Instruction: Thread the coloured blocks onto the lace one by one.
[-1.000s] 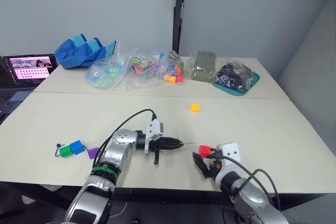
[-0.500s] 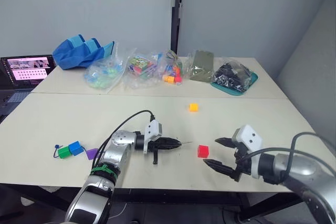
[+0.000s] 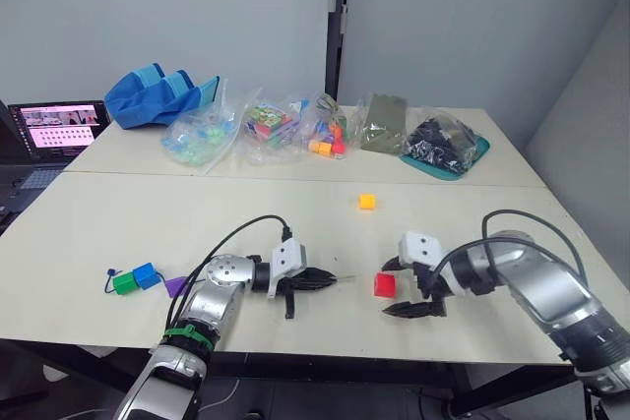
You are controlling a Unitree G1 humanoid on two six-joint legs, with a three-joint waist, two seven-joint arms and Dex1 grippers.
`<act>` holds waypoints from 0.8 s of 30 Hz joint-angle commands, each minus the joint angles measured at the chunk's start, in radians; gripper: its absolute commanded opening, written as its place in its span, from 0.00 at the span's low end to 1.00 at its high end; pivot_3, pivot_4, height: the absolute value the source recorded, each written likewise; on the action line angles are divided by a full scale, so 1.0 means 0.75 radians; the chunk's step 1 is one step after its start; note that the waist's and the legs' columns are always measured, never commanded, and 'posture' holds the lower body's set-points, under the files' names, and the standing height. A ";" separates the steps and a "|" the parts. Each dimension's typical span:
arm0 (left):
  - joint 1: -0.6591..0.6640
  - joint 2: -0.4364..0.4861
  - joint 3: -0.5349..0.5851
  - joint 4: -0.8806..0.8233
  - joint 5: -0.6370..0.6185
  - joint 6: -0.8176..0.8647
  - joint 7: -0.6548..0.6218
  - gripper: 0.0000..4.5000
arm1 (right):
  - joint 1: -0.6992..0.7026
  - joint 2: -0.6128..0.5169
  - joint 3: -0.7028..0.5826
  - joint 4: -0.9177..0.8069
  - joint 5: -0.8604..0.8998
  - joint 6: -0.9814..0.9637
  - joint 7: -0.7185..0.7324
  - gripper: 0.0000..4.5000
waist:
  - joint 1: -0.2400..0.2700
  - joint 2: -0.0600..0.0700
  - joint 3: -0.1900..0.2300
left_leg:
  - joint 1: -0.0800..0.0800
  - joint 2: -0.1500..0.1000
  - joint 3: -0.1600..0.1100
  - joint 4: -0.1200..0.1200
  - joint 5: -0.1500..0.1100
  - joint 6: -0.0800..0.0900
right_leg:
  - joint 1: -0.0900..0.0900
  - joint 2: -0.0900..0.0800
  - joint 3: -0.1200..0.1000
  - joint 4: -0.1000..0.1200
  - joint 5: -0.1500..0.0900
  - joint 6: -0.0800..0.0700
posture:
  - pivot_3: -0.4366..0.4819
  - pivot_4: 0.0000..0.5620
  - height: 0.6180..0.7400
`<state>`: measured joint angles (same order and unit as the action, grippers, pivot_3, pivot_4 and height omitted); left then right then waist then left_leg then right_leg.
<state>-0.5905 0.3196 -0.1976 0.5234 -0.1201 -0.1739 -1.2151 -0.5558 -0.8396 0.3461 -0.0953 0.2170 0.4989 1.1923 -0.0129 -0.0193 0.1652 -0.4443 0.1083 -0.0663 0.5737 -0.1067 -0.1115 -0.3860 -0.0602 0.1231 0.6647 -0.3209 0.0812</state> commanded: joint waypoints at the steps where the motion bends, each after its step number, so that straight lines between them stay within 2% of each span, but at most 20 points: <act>1: 0.008 0.009 -0.006 -0.070 -0.007 0.013 0.009 0.00 | -0.012 0.019 -0.013 0.013 -0.046 -0.023 -0.027 0.94 | 0.000 0.000 0.000 | 0.000 0.000 0.000 0.000 0.000 0.000 | 0.000 0.000 0.000 0.000 0.000 0.000 | 0.48 0.27 1.00; 10: 0.013 -0.009 -0.063 -0.157 -0.018 0.103 -0.021 0.00 | 0.006 0.082 -0.010 0.001 -0.105 0.020 -0.077 0.28 | 0.001 0.000 0.000 | 0.000 0.000 0.000 0.000 0.000 0.000 | 0.000 0.000 0.000 0.000 0.000 0.000 | 0.48 0.27 1.00; 14: -0.028 -0.033 -0.065 -0.152 -0.045 0.195 -0.041 0.00 | 0.016 0.093 -0.004 -0.039 -0.106 0.036 -0.071 0.26 | 0.000 0.000 0.000 | 0.000 0.000 0.000 0.000 0.000 0.000 | 0.000 0.000 0.000 0.000 0.000 0.000 | 0.48 0.27 1.00; 24: -0.061 -0.038 -0.118 -0.075 0.022 0.148 -0.040 0.00 | 0.016 0.118 -0.008 -0.050 -0.114 0.054 -0.081 0.26 | -0.004 0.000 0.000 | 0.001 0.000 0.000 0.000 0.000 0.000 | 0.000 0.000 0.000 0.001 0.000 0.000 | 0.48 0.27 1.00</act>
<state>-0.6175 0.2991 -0.2811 0.4716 -0.1067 -0.0470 -1.2473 -0.5448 -0.7564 0.3476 -0.1035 0.1311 0.5326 1.1311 -0.0159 -0.0192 0.1651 -0.4438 0.1083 -0.0663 0.5739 -0.1066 -0.1116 -0.3857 -0.0601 0.1232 0.6652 -0.3209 0.0812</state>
